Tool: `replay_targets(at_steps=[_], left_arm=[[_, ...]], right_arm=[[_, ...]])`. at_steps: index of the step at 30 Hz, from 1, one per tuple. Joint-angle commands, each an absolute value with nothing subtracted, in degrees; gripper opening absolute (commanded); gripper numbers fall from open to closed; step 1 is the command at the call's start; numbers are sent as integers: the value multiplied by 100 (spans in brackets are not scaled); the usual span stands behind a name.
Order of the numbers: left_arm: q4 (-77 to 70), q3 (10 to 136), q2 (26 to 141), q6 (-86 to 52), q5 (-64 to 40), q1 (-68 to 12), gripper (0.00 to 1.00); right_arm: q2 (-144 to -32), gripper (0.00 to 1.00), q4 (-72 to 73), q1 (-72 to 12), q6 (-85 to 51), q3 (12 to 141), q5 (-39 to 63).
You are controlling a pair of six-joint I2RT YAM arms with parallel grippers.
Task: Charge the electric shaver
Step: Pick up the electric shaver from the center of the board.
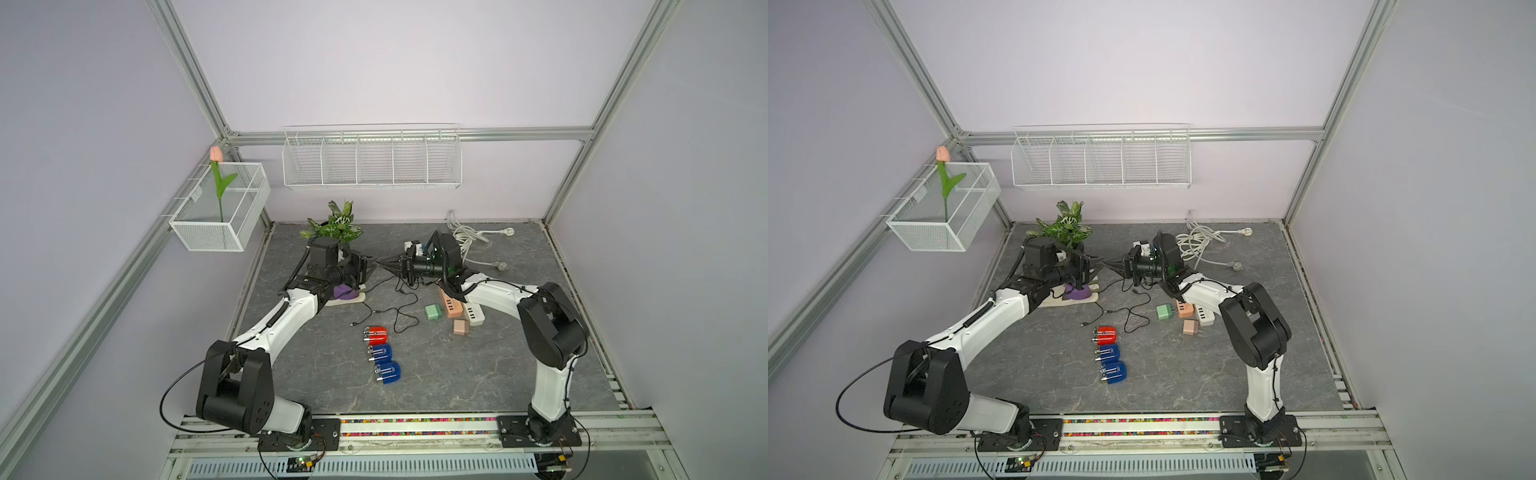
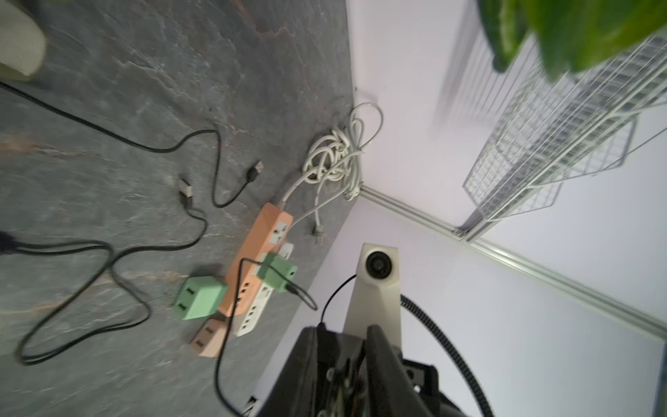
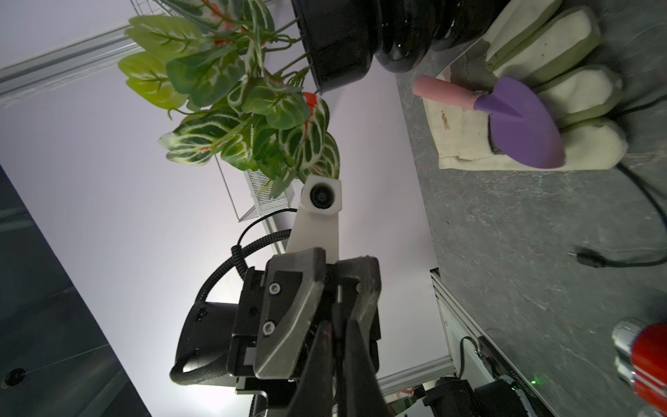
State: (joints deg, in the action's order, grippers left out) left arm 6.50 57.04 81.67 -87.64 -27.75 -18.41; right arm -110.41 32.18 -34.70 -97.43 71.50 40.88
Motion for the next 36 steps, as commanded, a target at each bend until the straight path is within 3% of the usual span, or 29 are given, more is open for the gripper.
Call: replay_targets(at_steps=[1,3,8,13,17,20,25,36], left_arm=[[2636,5993,7780,-8779,-2470,-1859,51],[3656,5956,7555,-8897,-2264,-1916,62],[3858,4822,6892,-10249,-1926,-2409,69],[3204,4266,7065,-11477,-1706,-2904,71],[4090,4914,7866,-11417,-1791,-2945,78],[3850,5069,8376,-11440,-1933,-2953,79],[3698,5274,8538,-11602,-1467,-2971,79],[4044,5478,9110,-11510,-1540,-3081,78]], right_arm=[[-10709,7,2527,-3275,-8433,6948,4573],[-10532,7,1493,-3231,-7258,6990,4790],[-10309,7,-279,-3217,-5639,7195,4936],[-10172,7,-582,-3217,-5343,7215,4961],[-10043,7,-668,-3215,-5231,7130,4976],[-9921,7,-736,-3212,-5127,7120,4996],[-9796,7,-810,-3217,-5067,7068,5026],[-9686,7,-769,-3111,-5045,6921,5059]])
